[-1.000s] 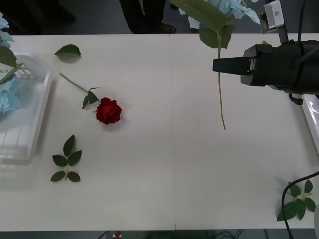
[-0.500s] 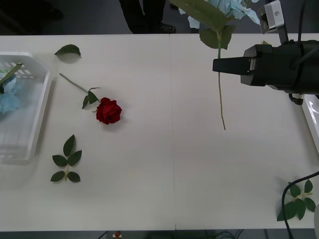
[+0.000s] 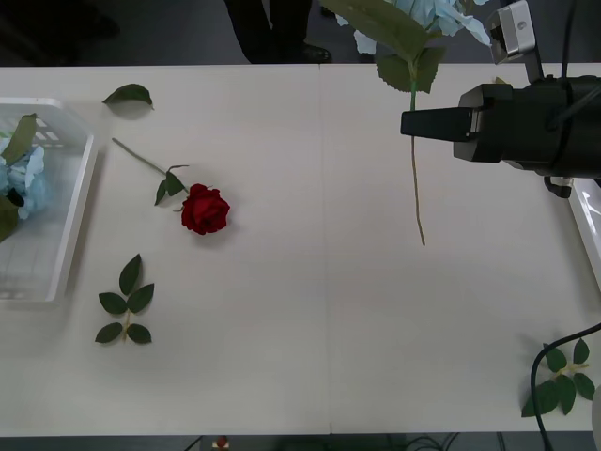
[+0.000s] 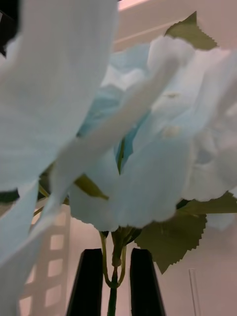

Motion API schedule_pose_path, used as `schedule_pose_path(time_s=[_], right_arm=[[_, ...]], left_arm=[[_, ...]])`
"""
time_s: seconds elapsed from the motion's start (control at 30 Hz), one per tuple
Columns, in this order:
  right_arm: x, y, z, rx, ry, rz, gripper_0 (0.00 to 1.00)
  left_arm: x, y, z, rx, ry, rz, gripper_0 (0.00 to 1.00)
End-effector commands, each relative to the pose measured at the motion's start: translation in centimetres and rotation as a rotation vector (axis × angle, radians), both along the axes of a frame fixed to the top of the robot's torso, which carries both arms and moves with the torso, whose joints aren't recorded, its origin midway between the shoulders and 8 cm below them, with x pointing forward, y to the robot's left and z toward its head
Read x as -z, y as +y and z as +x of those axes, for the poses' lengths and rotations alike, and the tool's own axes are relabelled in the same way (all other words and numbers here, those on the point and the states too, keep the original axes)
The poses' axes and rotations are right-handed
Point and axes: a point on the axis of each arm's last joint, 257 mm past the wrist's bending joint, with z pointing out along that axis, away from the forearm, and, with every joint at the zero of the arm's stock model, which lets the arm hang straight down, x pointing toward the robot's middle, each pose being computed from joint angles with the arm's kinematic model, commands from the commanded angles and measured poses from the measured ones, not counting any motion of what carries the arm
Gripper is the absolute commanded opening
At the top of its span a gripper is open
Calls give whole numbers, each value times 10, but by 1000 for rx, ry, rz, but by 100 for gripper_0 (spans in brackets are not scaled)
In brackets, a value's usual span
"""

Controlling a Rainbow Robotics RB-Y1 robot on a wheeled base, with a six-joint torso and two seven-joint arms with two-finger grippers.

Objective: Place the red flowers into the right box and the blue flowers into the left box. If a person shows an open palm, hand one flower to the person first, then continue sorting.

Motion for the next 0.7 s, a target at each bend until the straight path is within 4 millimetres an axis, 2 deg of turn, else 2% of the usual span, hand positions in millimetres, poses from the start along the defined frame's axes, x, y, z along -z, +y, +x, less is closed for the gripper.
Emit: schedule_pose_path(time_s=[0.03, 0.1, 0.23, 0.3, 0.43, 0.57, 0.67, 0.7], right_arm=[[-10, -2, -3, 2, -20, -3, 0], [-10, -2, -3, 2, -20, -3, 0], [-10, -2, -3, 2, -20, -3, 0], [-10, -2, -3, 2, -20, -3, 0], [-10, -2, -3, 2, -20, -3, 0], [-10, -2, -3, 2, -20, -3, 0], [-10, -2, -3, 2, -20, -3, 0], [-10, -2, -3, 2, -20, -3, 0]], left_arm=[[-35, -7, 16, 46, -10, 1, 63], [-40, -20, 16, 80, 17, -60, 75], [-57, -47, 12, 168, 71, -165, 90], [-76, -70, 10, 242, 90, -211, 95], [-113, -101, 0, 354, 113, -208, 96], [-141, -120, -13, 434, 125, -202, 96], [-157, -150, -21, 529, 119, -252, 96], [-162, -167, -22, 576, 109, -290, 96]])
